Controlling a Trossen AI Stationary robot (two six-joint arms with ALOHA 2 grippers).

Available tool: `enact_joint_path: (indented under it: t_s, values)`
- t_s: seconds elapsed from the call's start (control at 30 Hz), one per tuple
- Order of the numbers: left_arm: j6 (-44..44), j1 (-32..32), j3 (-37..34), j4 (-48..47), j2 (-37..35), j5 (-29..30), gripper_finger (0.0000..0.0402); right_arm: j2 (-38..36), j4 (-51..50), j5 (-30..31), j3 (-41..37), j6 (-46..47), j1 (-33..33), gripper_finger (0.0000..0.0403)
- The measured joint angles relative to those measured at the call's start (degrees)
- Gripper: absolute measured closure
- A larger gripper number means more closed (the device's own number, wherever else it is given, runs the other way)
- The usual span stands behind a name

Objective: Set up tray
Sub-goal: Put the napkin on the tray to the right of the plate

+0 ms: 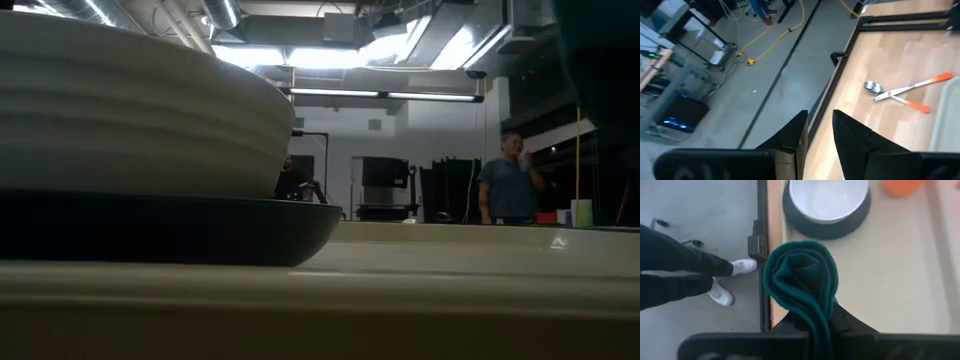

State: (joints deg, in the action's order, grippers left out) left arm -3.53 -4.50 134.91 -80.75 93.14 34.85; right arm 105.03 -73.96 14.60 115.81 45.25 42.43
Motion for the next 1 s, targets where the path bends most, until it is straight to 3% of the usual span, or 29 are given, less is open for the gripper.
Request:
enact_joint_path:
  t_s: [0.3, 0.5, 0.6, 1.0]
  values:
    - [-2.01, 3.78, 0.00, -0.02, 0.02, 0.52, 0.0337, -0.12, 4.62, -3.30, -10.99, -0.42, -2.11, 0.0390]
    - [-4.51, 4.84, 0.00, -0.47, 0.02, 1.55, 0.0346, -0.15, 18.07, -12.14, -19.82, -2.99, -4.86, 0.0390]
    - [-5.55, 4.84, 0.00, -0.48, 0.04, 1.55, 0.0349, -0.11, 19.83, -14.65, -22.48, -3.00, -5.53, 0.0390]
    - [-9.46, 3.21, 0.00, -0.50, 0.04, 1.16, 0.0352, -0.13, 22.16, -17.75, -19.34, -2.03, -4.86, 0.0393]
